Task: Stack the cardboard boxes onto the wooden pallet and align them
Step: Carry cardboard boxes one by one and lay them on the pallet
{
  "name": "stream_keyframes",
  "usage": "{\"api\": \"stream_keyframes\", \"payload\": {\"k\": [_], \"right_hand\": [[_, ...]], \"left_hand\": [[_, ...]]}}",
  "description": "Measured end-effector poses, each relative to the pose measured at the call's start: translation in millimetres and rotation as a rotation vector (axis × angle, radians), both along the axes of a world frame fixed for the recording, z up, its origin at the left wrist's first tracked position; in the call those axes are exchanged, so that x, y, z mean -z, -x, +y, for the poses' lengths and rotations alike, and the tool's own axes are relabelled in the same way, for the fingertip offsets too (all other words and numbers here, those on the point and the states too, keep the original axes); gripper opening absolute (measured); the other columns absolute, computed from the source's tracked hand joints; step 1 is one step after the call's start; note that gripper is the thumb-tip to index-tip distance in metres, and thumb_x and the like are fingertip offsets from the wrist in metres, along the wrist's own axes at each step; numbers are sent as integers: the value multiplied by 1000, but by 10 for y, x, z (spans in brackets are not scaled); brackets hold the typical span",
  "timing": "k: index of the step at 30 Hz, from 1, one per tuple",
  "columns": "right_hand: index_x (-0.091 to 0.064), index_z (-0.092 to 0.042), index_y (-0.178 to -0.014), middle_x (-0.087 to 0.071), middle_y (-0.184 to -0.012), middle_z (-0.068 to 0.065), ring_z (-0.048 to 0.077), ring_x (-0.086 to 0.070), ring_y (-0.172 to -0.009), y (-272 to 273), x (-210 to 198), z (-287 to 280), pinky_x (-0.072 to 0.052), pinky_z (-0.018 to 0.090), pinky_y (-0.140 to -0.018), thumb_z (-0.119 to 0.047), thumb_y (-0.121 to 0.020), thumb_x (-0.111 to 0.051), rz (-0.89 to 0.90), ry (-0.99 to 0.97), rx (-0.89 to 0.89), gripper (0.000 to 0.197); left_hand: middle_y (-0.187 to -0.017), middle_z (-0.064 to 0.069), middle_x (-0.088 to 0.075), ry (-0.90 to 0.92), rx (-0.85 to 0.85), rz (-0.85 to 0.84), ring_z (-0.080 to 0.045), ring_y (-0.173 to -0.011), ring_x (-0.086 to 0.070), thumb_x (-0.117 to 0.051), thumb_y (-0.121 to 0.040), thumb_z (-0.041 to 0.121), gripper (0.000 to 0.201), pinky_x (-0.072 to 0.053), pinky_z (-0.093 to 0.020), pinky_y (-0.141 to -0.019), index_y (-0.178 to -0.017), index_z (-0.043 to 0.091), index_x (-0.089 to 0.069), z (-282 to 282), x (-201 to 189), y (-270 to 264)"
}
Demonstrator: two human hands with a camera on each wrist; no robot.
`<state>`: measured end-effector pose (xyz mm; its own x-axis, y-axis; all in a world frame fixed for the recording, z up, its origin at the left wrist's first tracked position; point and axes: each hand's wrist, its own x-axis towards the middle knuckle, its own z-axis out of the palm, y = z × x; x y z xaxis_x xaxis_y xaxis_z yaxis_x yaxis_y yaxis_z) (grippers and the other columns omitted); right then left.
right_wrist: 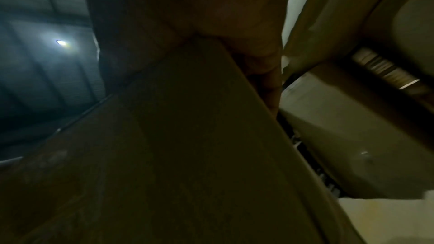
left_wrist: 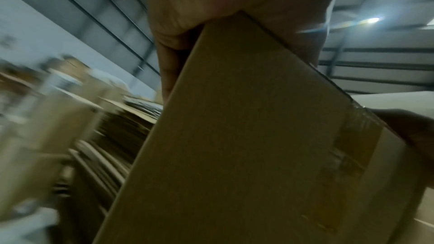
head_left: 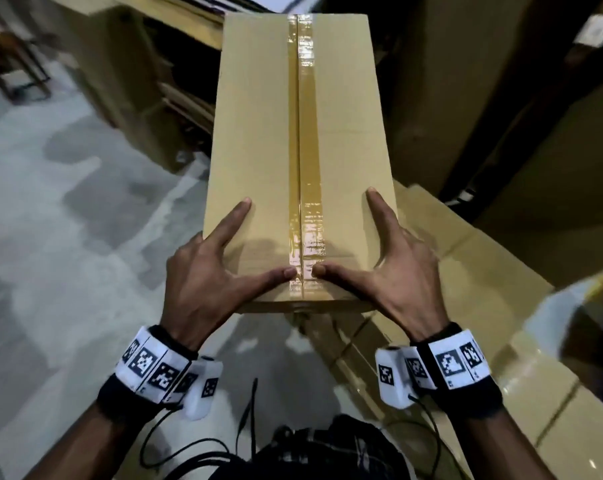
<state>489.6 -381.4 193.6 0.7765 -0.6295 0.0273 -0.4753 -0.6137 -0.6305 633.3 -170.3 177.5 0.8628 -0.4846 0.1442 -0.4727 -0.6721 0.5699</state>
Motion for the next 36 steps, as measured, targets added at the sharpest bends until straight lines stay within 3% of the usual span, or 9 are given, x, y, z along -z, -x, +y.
{"api": "stream_keyframes", "payload": {"k": [5,10,12,16,20,24,28,33,36], "right_hand": [[-4,-55,-159,-54,-149,10,33,-49,-138,-1079,-108,496,-38,52,-116,-99,-48,-63,9,15,-247,133],[-13,-45,-163,-68,-125,14,25,-64,-101,-2190,-50,941,-51,33,-88,-99,-55,-60,-87,72,-511,129],[-14,-47,-162,-68,-126,14,28,-64,-105,-2686,15,1133,-54,38,-92,-98,-55,-61,-96,52,-610,128],[-13,-49,-161,-59,-145,9,30,-59,-125,-3627,32,1568,-48,44,-108,-102,-51,-59,-84,13,-762,131],[-15,-49,-161,-64,-137,8,27,-62,-118,-4633,-62,2012,-51,39,-103,-94,-51,-69,-75,-5,-932,131],[-17,-45,-162,-61,-144,7,29,-64,-119,-5554,-117,2601,-51,38,-101,-95,-51,-68,-103,55,-1124,132],[-20,-46,-161,-64,-140,5,28,-66,-116,-6151,-106,3295,-55,41,-97,-101,-48,-62,-124,56,-1301,132],[-24,-50,-159,-62,-143,-6,21,-65,-118,-6684,-9,4309,-53,40,-102,-97,-46,-71,-119,-14,-1500,131],[-25,-49,-159,-54,-151,-11,16,-56,-132,-6929,73,5053,-47,37,-110,-91,-45,-76,-130,-20,-1615,132]], "left_hand": [[-121,-9,-72,44,-243,-13,-27,-110,-66,-58,-51,104,117,-55,-45,-99,-154,58,-29,738,-56,-494],[-120,-6,-72,36,-480,-18,-22,-107,-65,-59,-54,103,113,-51,-34,-96,-154,60,-29,1333,-55,-1006],[-125,-4,-71,32,-564,-18,-19,-109,-65,-59,-54,103,113,-51,-33,-97,-154,60,-28,1563,-24,-1273],[-129,-3,-71,22,-722,-39,-20,-111,-67,-59,-53,103,115,-55,-38,-99,-154,57,-32,1930,-7,-1837],[-131,-4,-70,-13,-886,-46,-24,-111,-67,-54,-52,106,115,-55,-38,-97,-154,62,-24,2332,-35,-2461],[-133,-2,-68,-12,-1055,-38,-23,-113,-66,-56,-55,104,114,-53,-34,-96,-155,62,-21,2738,-48,-2922],[-128,-4,-69,-5,-1259,-25,-24,-114,-63,-57,-55,103,114,-46,-30,-88,-155,61,-22,3131,-10,-3108],[-134,-5,-66,127,-1482,-37,-25,-124,-60,-70,-53,96,113,-51,-40,-105,-152,65,-26,3738,66,-3267],[-145,0,-60,172,-1572,-49,-22,-131,-55,-75,-55,91,112,-49,-46,-109,-152,65,-25,4237,167,-3340]]}}
